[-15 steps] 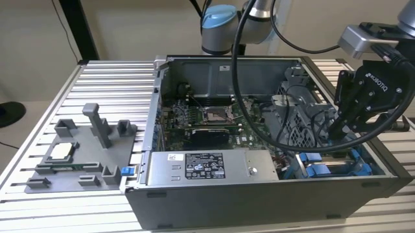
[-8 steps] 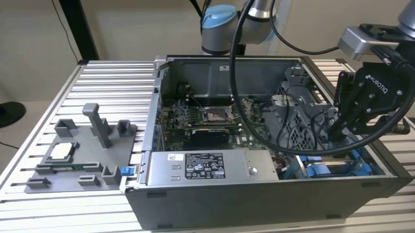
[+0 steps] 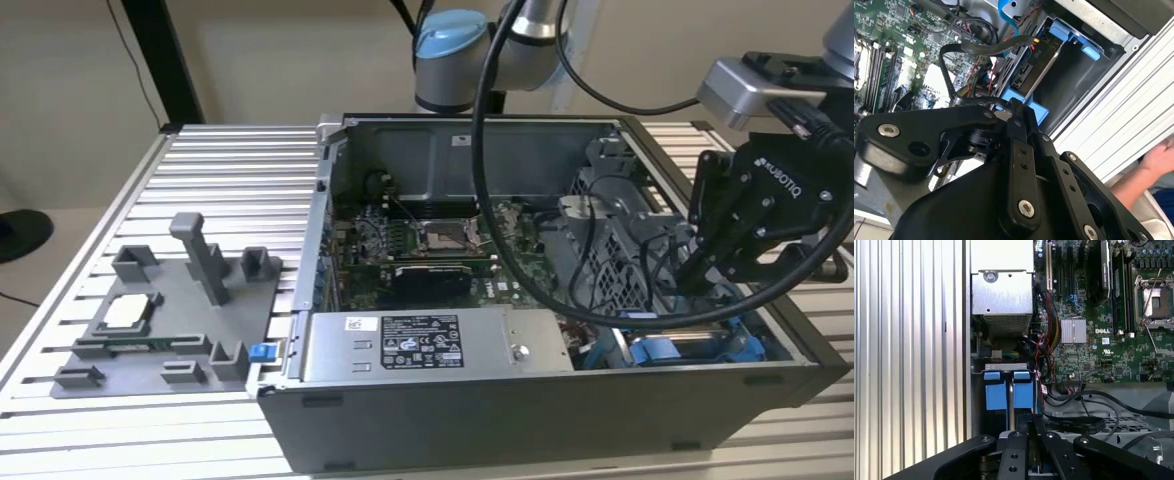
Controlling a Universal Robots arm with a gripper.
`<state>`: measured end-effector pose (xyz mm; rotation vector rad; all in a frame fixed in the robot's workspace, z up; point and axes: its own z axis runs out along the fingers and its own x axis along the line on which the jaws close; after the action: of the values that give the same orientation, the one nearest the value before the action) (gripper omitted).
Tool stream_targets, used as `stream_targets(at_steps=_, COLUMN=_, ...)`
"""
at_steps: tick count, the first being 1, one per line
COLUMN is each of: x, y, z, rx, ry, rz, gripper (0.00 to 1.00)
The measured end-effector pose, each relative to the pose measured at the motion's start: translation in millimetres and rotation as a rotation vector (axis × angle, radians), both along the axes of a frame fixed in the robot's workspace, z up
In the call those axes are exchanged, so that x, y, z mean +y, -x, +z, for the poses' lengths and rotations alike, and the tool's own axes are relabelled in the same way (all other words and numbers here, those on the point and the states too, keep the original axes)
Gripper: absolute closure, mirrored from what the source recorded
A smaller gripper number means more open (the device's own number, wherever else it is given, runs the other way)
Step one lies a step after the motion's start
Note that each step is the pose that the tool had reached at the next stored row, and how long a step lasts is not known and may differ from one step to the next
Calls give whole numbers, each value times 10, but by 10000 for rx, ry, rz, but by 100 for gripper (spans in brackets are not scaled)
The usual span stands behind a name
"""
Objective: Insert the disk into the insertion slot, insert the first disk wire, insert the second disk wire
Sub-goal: 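Insert the second disk wire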
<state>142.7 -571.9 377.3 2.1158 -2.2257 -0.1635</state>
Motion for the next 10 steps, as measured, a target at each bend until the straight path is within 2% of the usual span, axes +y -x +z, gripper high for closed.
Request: stream_targets(at_steps=10, x=-6, y=1, z=0, rx=0, ry=-1, rz=0, gripper=100)
